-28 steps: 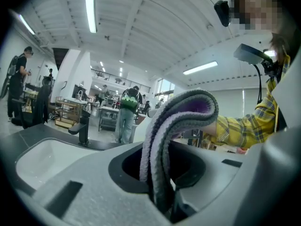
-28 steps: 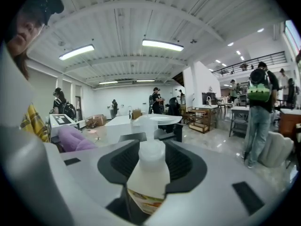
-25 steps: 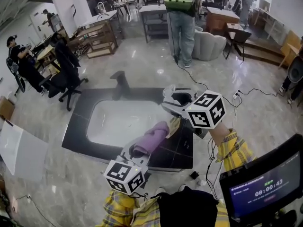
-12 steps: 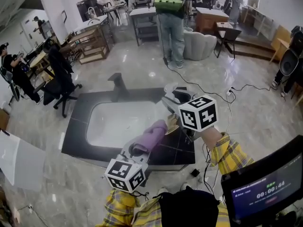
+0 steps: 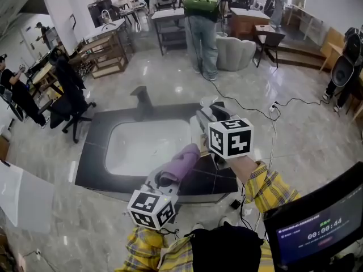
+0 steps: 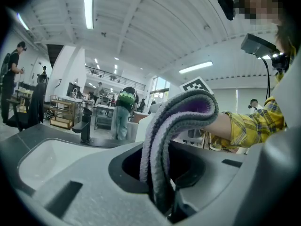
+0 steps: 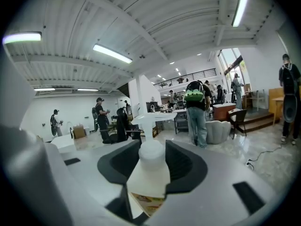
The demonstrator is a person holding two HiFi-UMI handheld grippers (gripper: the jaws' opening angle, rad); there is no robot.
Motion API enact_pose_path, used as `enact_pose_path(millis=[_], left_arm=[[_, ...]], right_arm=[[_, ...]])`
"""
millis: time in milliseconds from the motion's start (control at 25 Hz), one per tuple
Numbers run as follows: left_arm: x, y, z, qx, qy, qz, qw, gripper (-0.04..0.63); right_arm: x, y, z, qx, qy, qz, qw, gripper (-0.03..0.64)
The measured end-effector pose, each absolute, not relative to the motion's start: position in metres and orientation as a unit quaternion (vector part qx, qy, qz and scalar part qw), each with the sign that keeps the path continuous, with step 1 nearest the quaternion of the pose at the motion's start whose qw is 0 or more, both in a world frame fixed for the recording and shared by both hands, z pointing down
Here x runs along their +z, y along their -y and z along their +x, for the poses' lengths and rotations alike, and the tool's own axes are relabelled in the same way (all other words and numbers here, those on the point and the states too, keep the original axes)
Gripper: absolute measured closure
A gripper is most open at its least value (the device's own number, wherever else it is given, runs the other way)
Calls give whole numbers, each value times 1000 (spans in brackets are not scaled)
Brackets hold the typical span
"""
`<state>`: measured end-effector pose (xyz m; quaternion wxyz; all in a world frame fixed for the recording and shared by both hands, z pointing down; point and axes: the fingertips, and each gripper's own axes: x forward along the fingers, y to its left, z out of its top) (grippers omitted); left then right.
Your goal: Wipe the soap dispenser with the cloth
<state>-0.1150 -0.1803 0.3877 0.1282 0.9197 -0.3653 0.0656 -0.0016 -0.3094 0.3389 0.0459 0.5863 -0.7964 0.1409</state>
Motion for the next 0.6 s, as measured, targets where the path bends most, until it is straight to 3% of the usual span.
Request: enact_pose_path(millis=[440,600], left_arm=[[383,186,-114,70,360,923,116,523],[374,195,-107,87,369,922,82,523]], right_arm=[[340,308,-1,167,782,601,20,456],[336,304,0,181,803,567,16,421]])
